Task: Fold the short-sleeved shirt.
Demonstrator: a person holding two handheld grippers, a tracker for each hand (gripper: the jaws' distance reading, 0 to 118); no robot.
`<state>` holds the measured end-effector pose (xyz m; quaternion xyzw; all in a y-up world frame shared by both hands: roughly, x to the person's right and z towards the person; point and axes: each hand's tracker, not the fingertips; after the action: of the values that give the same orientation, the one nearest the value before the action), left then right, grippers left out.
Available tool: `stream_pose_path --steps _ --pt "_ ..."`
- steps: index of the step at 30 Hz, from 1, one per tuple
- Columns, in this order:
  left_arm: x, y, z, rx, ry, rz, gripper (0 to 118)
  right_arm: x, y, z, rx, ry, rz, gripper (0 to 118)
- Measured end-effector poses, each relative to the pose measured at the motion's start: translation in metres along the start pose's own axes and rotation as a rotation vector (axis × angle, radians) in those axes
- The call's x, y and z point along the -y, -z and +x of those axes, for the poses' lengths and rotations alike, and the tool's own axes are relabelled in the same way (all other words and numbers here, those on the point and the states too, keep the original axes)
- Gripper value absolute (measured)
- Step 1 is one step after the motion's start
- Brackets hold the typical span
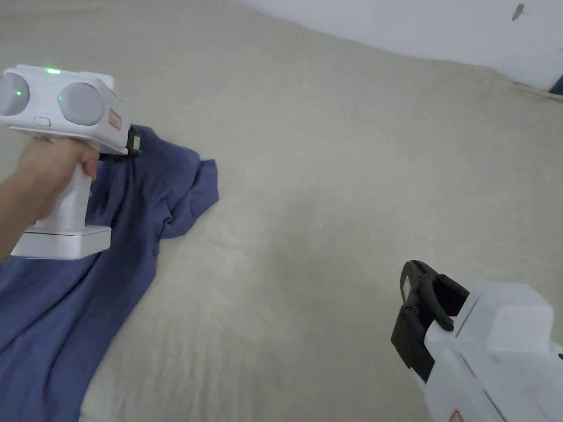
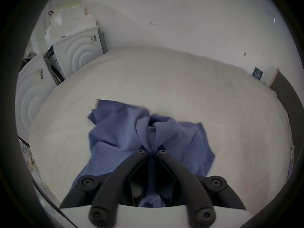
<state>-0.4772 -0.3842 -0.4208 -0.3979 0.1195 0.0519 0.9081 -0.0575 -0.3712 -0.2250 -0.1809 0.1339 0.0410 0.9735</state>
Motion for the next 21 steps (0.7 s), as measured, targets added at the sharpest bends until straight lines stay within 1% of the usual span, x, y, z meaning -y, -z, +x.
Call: stream_pose_path --steps 1,4,8,14,20,21 --pt "-0.003 -0.011 -0.003 0.008 -0.001 0.016 2 -0.001 -0.007 0.002 0.004 -0.001 0.007 0" --pt "-0.013 -0.053 -0.005 0.006 0.004 0.089 2 -0.003 -0.026 0.009 0.008 0.035 0.034 0" --pt "-0.021 -0.111 -0.018 0.0 -0.002 0.153 2 -0.004 -0.048 0.015 0.033 0.043 0.068 0" --pt "-0.033 -0.191 -0.041 0.012 -0.069 0.279 2 -0.01 -0.077 0.024 0.032 0.066 0.133 0" --pt "-0.058 -0.253 -0.036 0.021 -0.028 0.399 2 -0.013 -0.1 0.039 0.06 0.096 0.181 0" --pt "-0.05 -0.275 -0.021 0.026 -0.019 0.425 2 -0.014 -0.103 0.041 0.064 0.1 0.188 0"
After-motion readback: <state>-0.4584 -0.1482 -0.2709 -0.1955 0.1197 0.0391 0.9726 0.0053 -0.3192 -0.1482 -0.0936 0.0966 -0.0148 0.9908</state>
